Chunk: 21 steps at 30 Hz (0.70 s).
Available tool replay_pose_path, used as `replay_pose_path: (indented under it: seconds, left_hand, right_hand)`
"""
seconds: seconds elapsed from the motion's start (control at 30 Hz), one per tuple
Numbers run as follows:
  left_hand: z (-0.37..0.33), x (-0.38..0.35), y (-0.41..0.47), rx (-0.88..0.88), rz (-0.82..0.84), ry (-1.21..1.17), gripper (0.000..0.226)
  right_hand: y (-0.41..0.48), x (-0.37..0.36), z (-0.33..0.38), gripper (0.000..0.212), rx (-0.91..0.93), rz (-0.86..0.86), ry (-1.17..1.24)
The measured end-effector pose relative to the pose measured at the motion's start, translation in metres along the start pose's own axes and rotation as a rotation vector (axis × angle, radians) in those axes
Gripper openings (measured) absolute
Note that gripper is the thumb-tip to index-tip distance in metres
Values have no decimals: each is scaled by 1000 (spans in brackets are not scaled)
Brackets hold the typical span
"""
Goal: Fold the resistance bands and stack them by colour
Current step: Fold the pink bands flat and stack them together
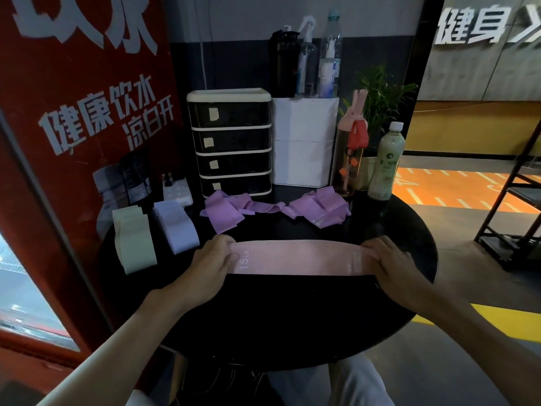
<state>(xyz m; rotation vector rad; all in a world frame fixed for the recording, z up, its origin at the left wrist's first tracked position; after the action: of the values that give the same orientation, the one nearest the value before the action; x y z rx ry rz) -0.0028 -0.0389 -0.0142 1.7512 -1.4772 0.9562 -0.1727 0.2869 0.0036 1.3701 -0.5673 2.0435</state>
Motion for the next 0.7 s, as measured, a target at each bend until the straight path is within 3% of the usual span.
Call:
replay_pose_path:
  seconds: [0.07, 0.2, 0.4, 0.5, 0.7]
  left_hand:
    - [0, 0, 1, -13, 4, -14, 6]
    - [0, 1, -2, -53, -35, -66, 12]
    - [4, -3, -5, -28, 20, -22, 9]
    - [1, 2, -6, -40, 0, -90, 7]
    - [3, 3, -9, -34, 19, -39, 8]
  right_hand:
    - [0, 2, 1, 19, 26, -25, 22]
    - [-3, 8, -1, 15, 64, -124, 120]
    - [-11, 0, -4, 35, 52, -7, 40]
    - [-9, 6, -3, 11, 41, -35, 110]
    - [-5, 1, -10, 14, 5, -2, 52]
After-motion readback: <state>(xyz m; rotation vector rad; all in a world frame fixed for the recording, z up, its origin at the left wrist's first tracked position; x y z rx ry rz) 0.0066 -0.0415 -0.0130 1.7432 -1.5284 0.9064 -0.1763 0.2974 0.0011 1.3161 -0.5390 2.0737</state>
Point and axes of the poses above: each hand's wrist, its own y-axis towards the middle knuckle, its own x-axis out of the back of the hand, z = x × y, the point moved 3 cm from there along y, towards the middle knuckle, and after that the axes turned 14 degrees about z, right-handed, at the moved point
